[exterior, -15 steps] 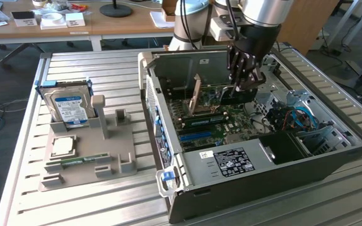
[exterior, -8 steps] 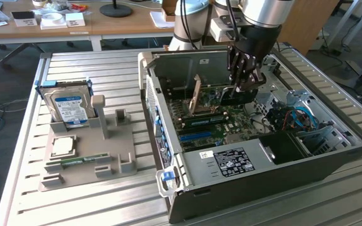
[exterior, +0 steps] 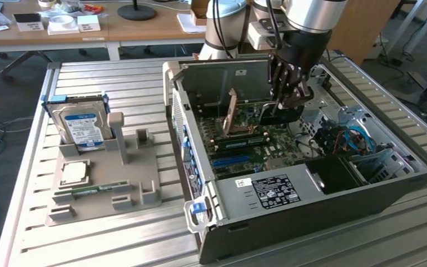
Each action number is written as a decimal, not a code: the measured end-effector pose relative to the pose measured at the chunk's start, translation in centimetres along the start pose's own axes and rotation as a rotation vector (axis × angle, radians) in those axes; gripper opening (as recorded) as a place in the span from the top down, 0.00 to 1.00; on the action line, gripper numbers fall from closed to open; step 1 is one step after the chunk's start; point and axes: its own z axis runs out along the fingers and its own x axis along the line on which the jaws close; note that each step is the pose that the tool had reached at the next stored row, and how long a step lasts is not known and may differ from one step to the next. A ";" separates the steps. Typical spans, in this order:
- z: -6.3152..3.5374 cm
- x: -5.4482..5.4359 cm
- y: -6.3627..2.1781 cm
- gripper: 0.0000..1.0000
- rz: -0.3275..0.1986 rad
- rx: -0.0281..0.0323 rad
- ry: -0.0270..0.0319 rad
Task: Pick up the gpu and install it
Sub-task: 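Insert the gpu into the slot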
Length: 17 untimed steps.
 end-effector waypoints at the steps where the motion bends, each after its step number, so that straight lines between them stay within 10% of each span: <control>1: 0.02 0.0 0.00 0.73 0.000 0.0001 0.0000; 17: 0.11 0.5 0.21 0.73 0.000 0.0000 0.0001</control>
